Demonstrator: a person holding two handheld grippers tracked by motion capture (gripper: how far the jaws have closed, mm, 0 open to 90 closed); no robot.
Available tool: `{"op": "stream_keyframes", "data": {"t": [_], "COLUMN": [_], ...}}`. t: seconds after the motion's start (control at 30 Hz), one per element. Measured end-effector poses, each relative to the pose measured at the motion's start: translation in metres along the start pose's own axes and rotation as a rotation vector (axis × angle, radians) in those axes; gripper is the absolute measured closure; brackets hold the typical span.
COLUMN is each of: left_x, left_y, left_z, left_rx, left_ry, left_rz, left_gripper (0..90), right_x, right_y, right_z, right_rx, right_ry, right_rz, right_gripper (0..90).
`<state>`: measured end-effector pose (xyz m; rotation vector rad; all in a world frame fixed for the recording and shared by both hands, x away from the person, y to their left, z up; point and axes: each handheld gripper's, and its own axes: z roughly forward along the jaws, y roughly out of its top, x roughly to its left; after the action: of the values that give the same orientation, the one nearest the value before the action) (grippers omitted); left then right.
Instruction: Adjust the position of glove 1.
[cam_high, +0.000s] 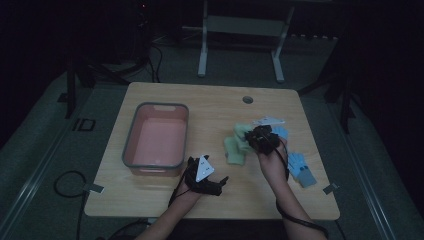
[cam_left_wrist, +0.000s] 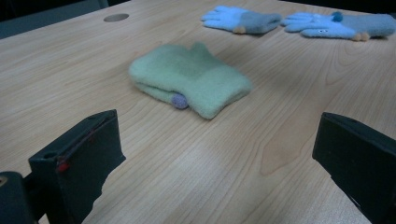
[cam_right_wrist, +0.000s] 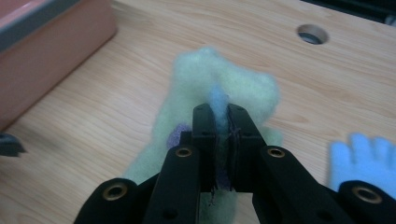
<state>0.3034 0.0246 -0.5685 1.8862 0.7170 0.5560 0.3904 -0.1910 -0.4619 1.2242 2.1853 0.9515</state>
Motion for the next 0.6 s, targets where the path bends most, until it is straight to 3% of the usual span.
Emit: {"op": "stream_keyframes", "data": {"t": [0.23, 0.6], "left_x": [0.000, 0.000], "left_y": [0.000, 0.000], "left_z": [0.000, 0.000], "left_rx": [-0.004, -0.001], "left_ry": [-0.002, -0.001], "left_rz": [-0.009, -0.002], "left_gripper": [1.6, 1.6], "right_x": [0.019, 0.022], "right_y": [-0.005, -0.027], "right_z": [0.018, 0.042], "right_rx": [0.034, 0.100], "right_ry": [0.009, 0.002], "right_rz": [-0.025, -0.017], "right_gripper": [83.2, 82.6]}}
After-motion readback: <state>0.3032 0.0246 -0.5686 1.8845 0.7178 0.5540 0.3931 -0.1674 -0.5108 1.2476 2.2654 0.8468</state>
